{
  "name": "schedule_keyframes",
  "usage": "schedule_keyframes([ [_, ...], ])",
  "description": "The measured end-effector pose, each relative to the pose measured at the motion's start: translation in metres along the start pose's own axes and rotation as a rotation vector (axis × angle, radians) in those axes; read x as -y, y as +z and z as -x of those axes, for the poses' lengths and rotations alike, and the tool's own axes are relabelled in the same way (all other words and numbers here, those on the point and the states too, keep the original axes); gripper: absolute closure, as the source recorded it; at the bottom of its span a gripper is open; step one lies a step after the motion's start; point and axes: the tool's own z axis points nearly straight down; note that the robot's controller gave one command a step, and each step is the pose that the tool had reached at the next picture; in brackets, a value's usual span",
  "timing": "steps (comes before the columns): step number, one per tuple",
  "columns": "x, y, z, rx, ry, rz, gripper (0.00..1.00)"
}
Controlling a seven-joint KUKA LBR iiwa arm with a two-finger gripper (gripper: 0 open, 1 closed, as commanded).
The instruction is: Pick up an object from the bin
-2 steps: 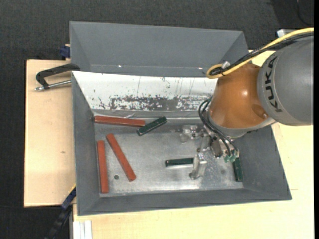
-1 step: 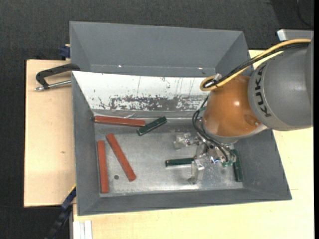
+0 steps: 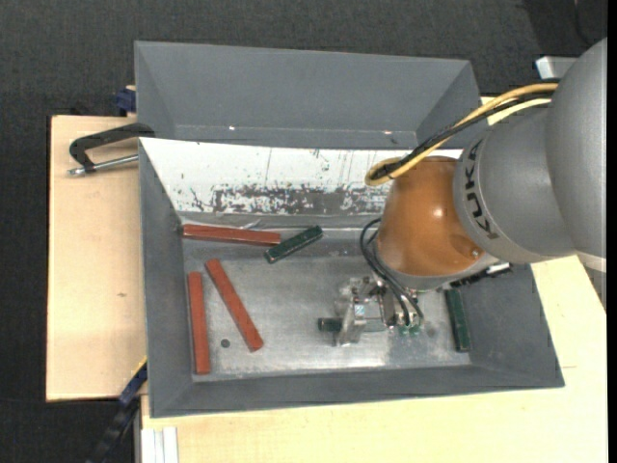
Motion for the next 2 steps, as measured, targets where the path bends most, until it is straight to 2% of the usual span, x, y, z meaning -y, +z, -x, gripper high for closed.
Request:
schedule_keyframes([
  [2, -0.0001, -0.0005, 0.0, 0.0, 0.0, 0.0, 1.0],
])
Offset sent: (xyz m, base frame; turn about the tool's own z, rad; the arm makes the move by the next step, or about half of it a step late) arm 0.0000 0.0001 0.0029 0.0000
